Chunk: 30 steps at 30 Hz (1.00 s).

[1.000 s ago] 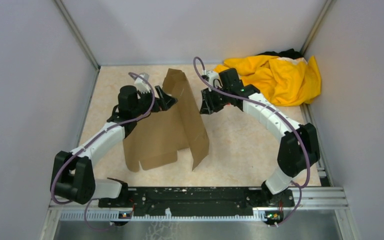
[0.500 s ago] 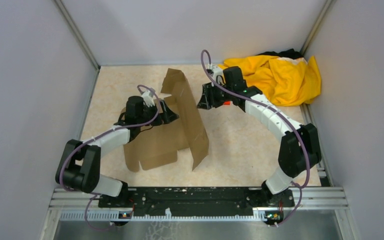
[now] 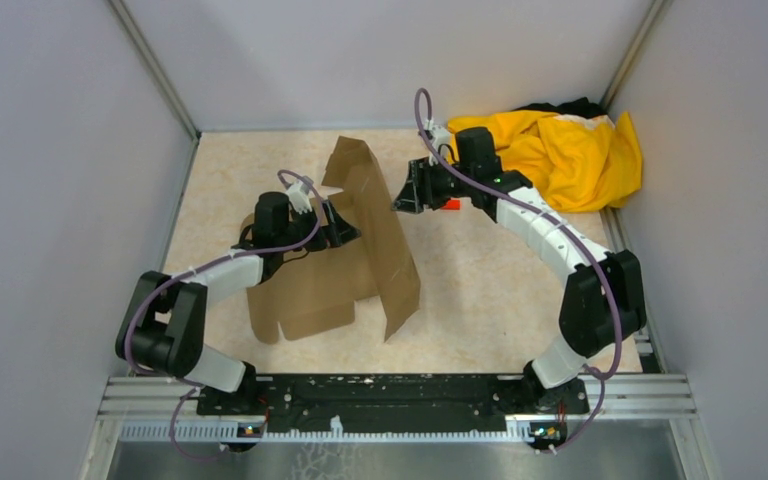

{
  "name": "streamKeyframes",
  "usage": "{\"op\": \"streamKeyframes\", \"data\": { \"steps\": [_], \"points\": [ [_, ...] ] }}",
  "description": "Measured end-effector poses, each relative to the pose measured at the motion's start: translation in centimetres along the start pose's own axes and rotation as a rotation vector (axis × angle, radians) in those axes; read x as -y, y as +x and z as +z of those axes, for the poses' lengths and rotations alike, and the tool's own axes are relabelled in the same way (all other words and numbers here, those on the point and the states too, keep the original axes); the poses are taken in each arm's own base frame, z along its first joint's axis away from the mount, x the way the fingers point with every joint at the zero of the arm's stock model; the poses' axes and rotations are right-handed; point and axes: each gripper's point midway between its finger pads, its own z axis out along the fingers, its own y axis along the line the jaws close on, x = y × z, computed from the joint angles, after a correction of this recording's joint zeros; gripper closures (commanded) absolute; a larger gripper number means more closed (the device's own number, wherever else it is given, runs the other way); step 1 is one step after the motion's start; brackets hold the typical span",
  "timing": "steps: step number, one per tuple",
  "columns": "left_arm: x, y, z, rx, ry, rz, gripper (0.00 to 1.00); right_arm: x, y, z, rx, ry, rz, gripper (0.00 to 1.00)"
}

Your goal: Fold the paper box

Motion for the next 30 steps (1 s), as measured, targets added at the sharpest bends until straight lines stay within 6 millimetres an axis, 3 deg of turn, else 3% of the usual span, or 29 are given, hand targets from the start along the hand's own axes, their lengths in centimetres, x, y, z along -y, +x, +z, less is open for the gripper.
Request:
{"op": "streamKeyframes", "data": {
  "steps": [12,27,30],
  "points": [
    [0.1,-0.1,0.2,0.004,0.011,0.004,0.01,-0.8,0.2,-0.1,-0.010,-0.043,0.012,0.36],
    [0.1,0.1,0.3,-0.001,0.016,0.003,0.01,-1.8,0.0,0.0,-0.008,-0.093,0.015,0.36],
    [0.1,0.1,0.3,-0.003,0.018,0.003,0.01,-2.1,0.1,0.1,-0.011,-0.097,0.011,0.40]
  ]
}}
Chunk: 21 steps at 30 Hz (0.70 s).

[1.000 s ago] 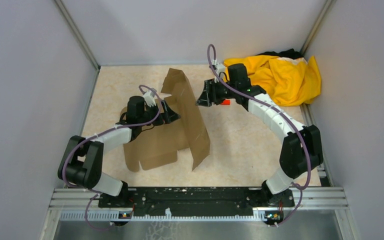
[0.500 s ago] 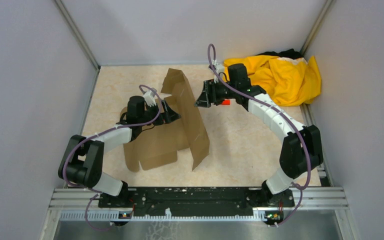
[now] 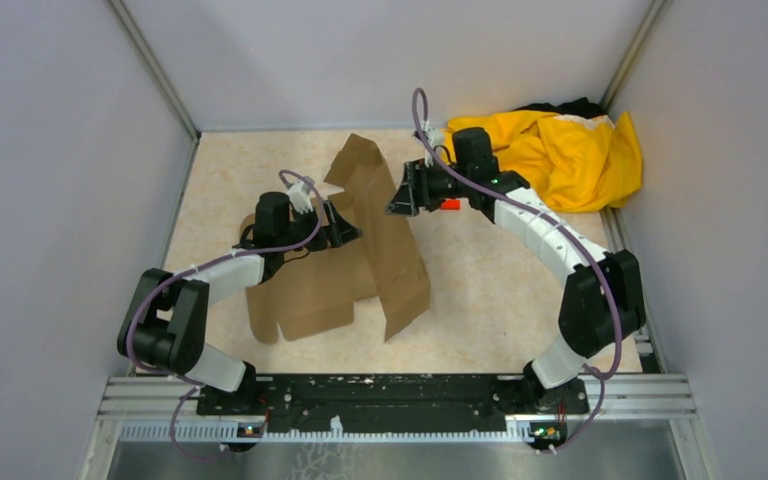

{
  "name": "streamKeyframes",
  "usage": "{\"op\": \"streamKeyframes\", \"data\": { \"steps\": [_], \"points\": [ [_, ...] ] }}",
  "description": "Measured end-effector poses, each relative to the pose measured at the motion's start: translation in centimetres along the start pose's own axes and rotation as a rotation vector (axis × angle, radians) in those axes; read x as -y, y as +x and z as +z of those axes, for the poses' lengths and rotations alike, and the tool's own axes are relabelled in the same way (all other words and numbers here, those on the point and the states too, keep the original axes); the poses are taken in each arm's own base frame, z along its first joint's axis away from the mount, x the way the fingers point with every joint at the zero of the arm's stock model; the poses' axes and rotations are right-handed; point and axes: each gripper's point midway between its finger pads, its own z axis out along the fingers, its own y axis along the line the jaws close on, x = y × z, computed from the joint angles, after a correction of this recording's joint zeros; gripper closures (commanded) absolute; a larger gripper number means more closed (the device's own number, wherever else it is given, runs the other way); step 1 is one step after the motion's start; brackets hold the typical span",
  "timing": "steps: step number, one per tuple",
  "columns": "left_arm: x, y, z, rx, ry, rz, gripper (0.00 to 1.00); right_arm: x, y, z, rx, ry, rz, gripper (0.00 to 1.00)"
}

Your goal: Fold the paper box

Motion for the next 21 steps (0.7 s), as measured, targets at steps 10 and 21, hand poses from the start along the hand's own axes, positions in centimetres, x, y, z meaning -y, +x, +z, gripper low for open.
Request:
{"op": "streamKeyframes", "data": {
  "steps": [10,21],
  "points": [
    [0.1,0.0,0.0,0.001,0.004,0.002,0.01,5.4,3.6,2.7,-0.148,0.270,-0.006,0.64],
    [-0.7,0.6,0.4,-0.019,-0.010,0.001,0.01,11.7,6.2,1.2,-0.263,0.619,-0.060,0.67]
  ]
}}
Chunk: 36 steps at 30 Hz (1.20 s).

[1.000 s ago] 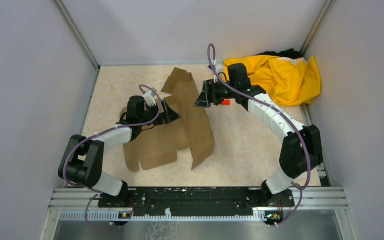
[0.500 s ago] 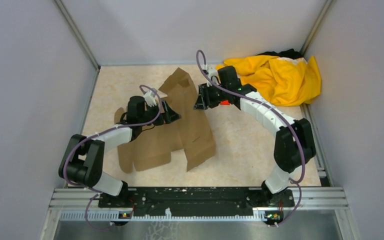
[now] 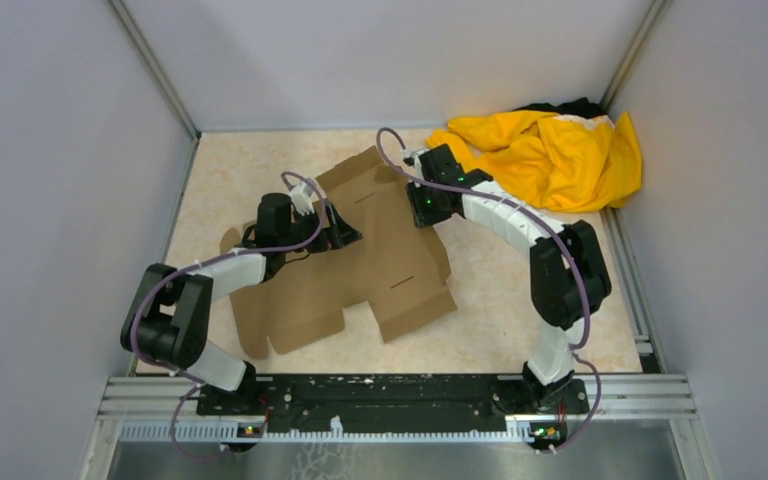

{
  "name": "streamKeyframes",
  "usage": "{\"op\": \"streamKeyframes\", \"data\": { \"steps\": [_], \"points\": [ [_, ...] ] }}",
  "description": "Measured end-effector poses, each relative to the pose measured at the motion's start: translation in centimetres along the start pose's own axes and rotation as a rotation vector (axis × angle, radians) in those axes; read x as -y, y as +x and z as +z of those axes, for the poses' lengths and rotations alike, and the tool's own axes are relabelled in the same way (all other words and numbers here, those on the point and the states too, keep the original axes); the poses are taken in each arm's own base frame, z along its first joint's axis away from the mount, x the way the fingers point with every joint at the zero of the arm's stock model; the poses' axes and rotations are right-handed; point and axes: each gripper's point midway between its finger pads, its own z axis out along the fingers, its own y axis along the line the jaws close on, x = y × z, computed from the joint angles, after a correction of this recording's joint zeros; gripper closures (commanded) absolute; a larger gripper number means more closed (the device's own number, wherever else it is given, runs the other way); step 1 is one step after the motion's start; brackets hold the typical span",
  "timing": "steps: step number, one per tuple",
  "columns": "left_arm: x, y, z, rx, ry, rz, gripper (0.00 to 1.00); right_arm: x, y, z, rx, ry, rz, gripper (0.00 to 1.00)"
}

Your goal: Fold the paper box

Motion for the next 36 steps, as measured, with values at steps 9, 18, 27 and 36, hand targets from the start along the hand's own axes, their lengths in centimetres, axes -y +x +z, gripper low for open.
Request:
{"op": "streamKeyframes", "data": {
  "steps": [9,18,27,36],
  "points": [
    [-0.8,0.4,0.2,-0.015,-0.010,0.002,0.01,1.3,3.2,4.8,-0.074,0.031,-0.017,0.66],
    [-1.4,1.0,0.6,-0.036,-0.011,-0.007,0.01,2.1,3.5,6.3,-0.055,-0.007,0.011,0.66],
    [-1.4,0.9,0.6,-0.035,-0.003,0.010,0.01,1.4,0.9,7.3,-0.001,-0.076,-0.037,1.00],
    [-0.7,-5.9,-2.6,0.107,-0.012,0.051,0.01,4.6,-0.4,0.2,0.042,0.159,-0.125,1.00]
  ]
}}
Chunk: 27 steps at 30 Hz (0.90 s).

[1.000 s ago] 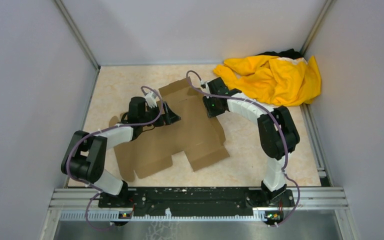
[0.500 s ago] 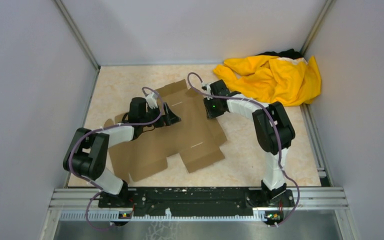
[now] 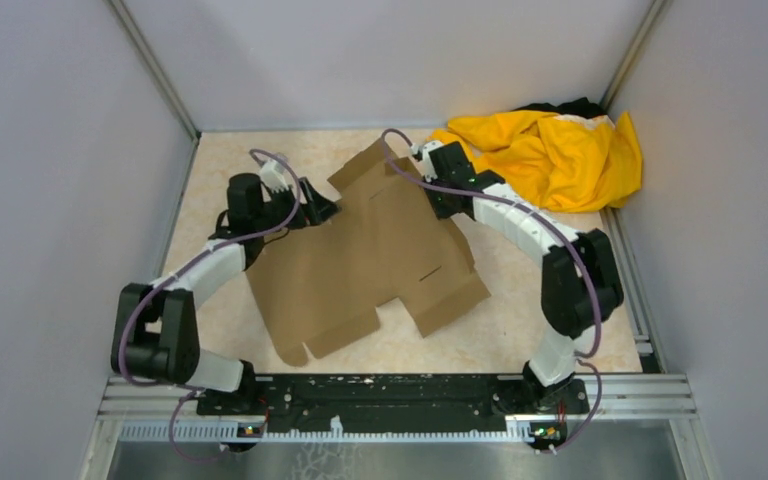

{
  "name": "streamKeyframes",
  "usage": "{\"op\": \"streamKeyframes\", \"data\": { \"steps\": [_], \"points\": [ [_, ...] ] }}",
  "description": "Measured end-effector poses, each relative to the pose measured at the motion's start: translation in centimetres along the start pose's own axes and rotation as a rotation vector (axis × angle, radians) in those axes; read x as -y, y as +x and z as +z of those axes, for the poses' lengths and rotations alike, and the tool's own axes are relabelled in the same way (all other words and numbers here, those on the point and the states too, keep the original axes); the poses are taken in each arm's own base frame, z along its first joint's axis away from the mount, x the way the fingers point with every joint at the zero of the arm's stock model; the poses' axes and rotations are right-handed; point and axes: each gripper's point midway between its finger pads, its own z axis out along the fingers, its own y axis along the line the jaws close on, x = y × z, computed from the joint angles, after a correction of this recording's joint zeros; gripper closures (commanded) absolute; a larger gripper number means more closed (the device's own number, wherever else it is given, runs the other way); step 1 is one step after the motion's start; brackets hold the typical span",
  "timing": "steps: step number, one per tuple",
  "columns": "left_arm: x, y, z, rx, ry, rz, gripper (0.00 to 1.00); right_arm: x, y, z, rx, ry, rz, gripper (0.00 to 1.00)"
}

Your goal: Fold the paper box

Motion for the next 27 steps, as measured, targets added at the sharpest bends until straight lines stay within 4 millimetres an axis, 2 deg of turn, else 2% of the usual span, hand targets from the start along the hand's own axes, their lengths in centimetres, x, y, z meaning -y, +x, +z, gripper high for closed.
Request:
{"op": "streamKeyframes", "data": {
  "steps": [2,5,7,9,12,14,17,20,23,27],
  "points": [
    [1.0,-2.9,-1.2,0.071,0.017,0.028,0.01,0.9,-1.3,-3.0,0.038,0.068,-0.043,1.00],
    [2.3,-7.0,-3.0,0.169,0.039,0.065,0.01,0.9,-3.2,-6.7,0.099,0.161,-0.131,1.00],
    [2.3,-8.8,-3.6,0.208,0.041,0.071,0.01,0.1,-3.7,-8.5,0.119,0.222,-0.213,1.00],
    [1.5,-9.8,-4.1,0.230,0.031,0.055,0.01,-1.0,-3.7,-9.5,0.118,0.277,-0.299,1.00],
    [-0.5,-10.3,-3.9,0.237,0.013,0.016,0.01,-2.1,-2.8,-10.1,0.095,0.362,-0.422,1.00],
    [-2.6,-10.1,-3.2,0.229,-0.002,-0.025,0.01,-2.4,-1.7,-10.3,0.066,0.420,-0.505,1.00],
    [-5.7,-9.3,-1.4,0.197,-0.008,-0.087,0.01,-2.3,-0.4,-10.5,0.029,0.504,-0.605,1.00],
    [-7.9,-8.3,1.1,0.158,0.023,-0.143,0.01,-2.1,-0.1,-10.9,0.024,0.579,-0.671,1.00],
    [-9.1,-7.3,3.5,0.126,0.100,-0.192,0.01,-2.2,-0.8,-11.8,0.057,0.651,-0.716,1.00],
    [-8.9,-6.3,5.3,0.092,0.199,-0.208,0.02,-2.8,-2.1,-13.1,0.120,0.718,-0.754,1.00]
  ]
}}
